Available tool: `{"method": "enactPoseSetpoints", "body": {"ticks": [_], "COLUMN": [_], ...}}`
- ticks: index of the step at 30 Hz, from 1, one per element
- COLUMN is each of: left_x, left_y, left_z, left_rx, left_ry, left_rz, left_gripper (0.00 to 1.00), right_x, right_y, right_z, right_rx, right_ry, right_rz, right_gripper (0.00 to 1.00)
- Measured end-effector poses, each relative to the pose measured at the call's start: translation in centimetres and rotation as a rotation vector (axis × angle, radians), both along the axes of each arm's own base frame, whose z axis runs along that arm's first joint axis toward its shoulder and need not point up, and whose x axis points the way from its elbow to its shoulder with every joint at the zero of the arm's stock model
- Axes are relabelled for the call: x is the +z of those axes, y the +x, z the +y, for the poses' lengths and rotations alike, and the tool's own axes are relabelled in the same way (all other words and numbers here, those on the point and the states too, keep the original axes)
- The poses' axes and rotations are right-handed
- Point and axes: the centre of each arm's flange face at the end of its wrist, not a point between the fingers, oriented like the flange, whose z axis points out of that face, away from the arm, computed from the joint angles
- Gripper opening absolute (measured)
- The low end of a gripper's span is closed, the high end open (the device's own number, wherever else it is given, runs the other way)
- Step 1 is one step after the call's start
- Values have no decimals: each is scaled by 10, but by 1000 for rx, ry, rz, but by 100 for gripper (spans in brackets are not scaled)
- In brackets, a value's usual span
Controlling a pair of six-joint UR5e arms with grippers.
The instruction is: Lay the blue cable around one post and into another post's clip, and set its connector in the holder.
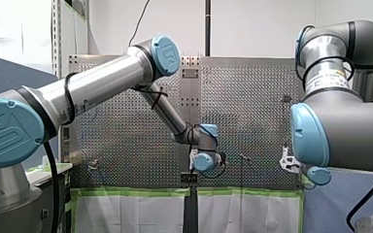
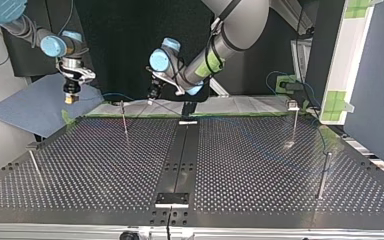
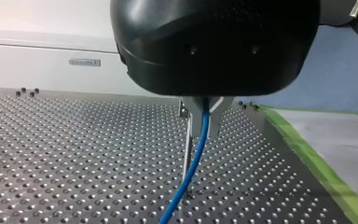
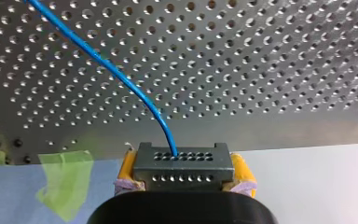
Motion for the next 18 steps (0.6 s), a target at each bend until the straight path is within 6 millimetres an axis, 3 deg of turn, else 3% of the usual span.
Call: {"method": "enactPoseSetpoints", "body": {"ticks": [18], "left_x": [2], "left_y": [1], "left_z": [1], "left_rx": [-2], "left_ry": [0], "left_rz": [6], "left_gripper": [0], "right_x": [8], "right_y": [-9], "right_z": [-3], "right_rx": [-16], "right_ry": [-2], "right_rz": [-10], "right_gripper": [0]}}
